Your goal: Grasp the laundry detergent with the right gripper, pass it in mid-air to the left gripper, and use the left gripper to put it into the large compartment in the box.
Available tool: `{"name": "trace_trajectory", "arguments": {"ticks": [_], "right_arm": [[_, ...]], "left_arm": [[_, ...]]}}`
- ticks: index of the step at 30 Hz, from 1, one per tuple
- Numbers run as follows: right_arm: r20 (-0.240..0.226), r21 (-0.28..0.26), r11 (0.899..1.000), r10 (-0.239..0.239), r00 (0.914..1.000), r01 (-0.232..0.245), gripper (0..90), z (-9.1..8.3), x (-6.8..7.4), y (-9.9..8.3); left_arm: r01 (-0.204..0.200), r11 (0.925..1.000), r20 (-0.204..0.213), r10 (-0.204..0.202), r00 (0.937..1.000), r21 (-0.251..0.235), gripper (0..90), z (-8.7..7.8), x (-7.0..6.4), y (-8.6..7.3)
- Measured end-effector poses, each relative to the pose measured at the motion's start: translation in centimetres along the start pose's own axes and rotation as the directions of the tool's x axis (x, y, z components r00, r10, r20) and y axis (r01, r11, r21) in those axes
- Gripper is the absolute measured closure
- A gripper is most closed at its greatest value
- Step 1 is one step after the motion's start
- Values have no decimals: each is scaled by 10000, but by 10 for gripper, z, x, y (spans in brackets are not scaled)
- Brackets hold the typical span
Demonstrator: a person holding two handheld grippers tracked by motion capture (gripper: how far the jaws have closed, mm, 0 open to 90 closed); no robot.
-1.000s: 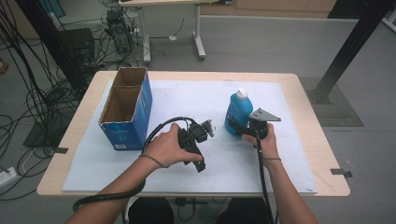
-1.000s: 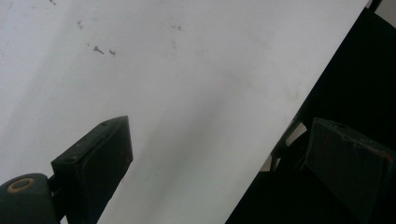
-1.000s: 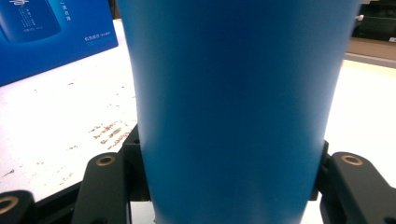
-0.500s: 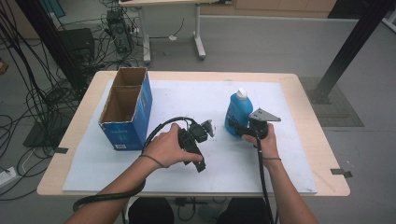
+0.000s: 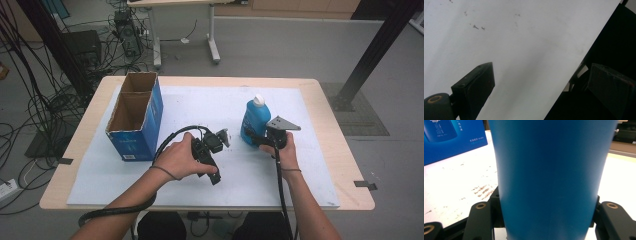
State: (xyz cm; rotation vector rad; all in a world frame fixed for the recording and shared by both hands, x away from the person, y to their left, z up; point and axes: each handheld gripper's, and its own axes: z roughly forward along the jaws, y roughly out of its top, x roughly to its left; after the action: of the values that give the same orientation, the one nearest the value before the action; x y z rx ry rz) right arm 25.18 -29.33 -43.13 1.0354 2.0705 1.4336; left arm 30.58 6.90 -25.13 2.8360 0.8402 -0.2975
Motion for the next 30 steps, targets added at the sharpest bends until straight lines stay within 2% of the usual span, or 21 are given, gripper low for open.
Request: {"name": "trace_trajectory", "arguments": {"ticks": [30], "right_arm": [[14,-26,10000,-16,10000,16,409,0,0,-1]], "left_arm": [[5,10000,-7,-5,10000,-45,75,-1,0,-1]]}}
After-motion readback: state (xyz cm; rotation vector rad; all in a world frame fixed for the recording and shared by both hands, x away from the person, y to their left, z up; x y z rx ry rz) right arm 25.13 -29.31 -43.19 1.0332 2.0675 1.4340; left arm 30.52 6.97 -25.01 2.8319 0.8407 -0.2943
